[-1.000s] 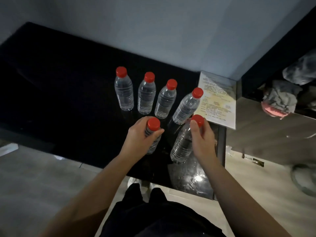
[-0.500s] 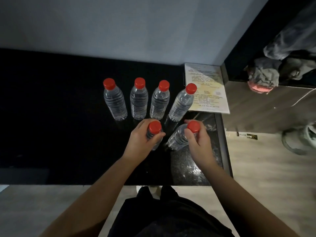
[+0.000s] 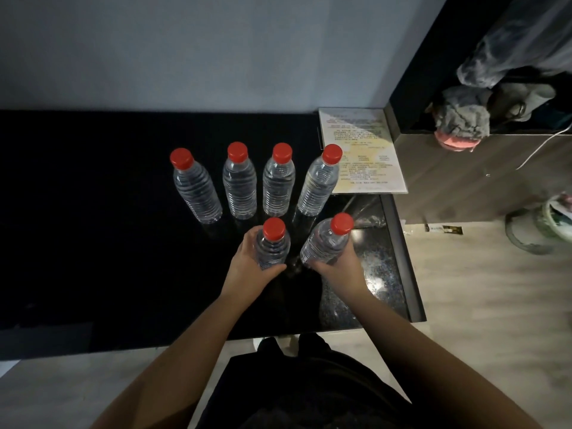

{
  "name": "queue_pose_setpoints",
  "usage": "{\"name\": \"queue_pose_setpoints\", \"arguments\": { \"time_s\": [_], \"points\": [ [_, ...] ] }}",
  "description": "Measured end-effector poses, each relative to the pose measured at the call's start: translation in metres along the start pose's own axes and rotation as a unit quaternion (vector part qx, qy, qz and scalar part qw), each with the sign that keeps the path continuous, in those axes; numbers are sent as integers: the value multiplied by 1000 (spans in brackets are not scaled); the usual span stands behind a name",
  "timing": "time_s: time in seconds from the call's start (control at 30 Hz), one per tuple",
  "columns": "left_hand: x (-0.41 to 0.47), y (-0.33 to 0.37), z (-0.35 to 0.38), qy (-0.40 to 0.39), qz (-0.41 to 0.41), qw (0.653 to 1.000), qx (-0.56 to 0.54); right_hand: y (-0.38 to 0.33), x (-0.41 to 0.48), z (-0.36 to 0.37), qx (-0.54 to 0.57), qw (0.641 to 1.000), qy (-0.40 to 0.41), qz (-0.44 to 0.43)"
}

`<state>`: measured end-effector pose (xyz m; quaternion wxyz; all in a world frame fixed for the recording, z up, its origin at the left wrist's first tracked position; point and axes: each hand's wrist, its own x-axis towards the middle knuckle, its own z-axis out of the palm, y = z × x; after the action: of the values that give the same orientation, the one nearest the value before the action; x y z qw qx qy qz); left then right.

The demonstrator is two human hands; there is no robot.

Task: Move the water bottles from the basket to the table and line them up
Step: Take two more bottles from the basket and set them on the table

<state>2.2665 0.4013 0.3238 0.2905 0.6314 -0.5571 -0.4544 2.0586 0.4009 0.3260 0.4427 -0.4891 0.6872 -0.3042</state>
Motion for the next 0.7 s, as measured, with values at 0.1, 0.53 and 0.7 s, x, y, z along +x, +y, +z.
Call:
{"name": "queue_pose_setpoints", "arguments": {
  "time_s": [0.1, 0.53, 0.7],
  "points": [
    [5, -7, 5, 2, -10, 1000, -13, 8, 7, 6, -11, 1000, 10, 14],
    [54, 14, 8, 39, -13, 999, -17, -18, 53, -2, 0, 998, 58, 25],
    [61, 20, 13, 45, -20, 998, -27, -17, 62, 1, -6, 998, 50, 33]
  ]
}}
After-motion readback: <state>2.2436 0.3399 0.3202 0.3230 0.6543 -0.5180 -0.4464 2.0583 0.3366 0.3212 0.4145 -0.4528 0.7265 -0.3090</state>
